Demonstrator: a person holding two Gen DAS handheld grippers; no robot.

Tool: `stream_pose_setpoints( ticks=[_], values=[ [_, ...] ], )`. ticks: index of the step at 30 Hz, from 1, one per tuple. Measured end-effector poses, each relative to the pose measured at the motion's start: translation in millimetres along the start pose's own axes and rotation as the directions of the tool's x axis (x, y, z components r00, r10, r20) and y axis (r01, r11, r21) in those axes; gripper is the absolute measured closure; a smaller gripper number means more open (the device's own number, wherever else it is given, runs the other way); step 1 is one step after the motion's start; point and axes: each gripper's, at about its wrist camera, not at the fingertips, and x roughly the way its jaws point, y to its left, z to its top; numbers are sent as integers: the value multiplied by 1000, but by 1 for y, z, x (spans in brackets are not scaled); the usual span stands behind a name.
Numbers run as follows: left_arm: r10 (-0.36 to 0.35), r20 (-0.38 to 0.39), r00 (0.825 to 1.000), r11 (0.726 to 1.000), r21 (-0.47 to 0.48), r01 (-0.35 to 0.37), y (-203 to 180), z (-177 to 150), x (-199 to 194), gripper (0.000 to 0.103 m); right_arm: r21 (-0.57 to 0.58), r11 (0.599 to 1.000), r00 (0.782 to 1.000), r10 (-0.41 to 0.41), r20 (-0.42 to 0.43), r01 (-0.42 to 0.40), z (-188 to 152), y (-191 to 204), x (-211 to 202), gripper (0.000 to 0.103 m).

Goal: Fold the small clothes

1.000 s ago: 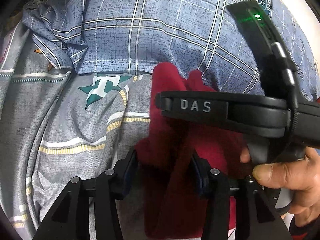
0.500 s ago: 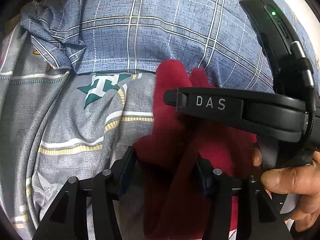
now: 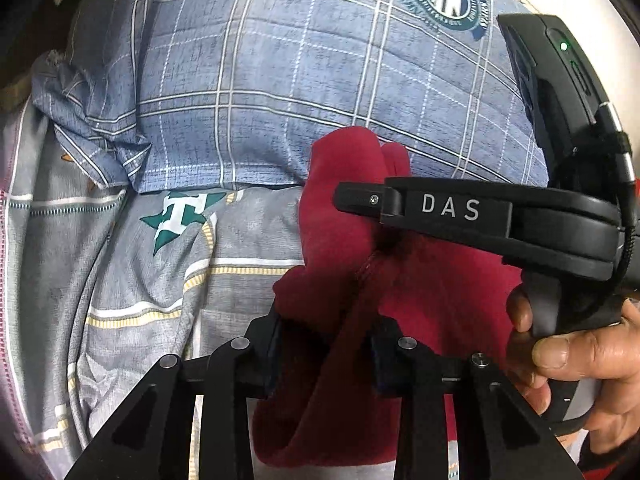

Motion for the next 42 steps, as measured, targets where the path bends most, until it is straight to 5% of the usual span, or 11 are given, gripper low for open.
stream_pose_setpoints(
  ticks=[17, 24, 35, 42],
  values=[
    [7, -15, 1000, 1000, 7, -7, -6, 1, 2, 72, 8, 1000, 1000, -17, 2, 17, -2, 1, -4, 81],
    [-125, -30, 992, 991, -43, 123, -36, 13, -10, 73, 28, 1000, 999, 11, 40, -12, -1, -15, -30, 82],
    [-233, -89, 968, 963, 119, 242, -179, 11, 17, 74, 103, 992, 988, -89, 129, 76, -16, -125, -123, 85],
    [-187, -215, 959, 950, 207, 232, -217, -16, 71, 69, 222, 952, 975, -220, 21, 210, -52, -207, -100, 85]
  ],
)
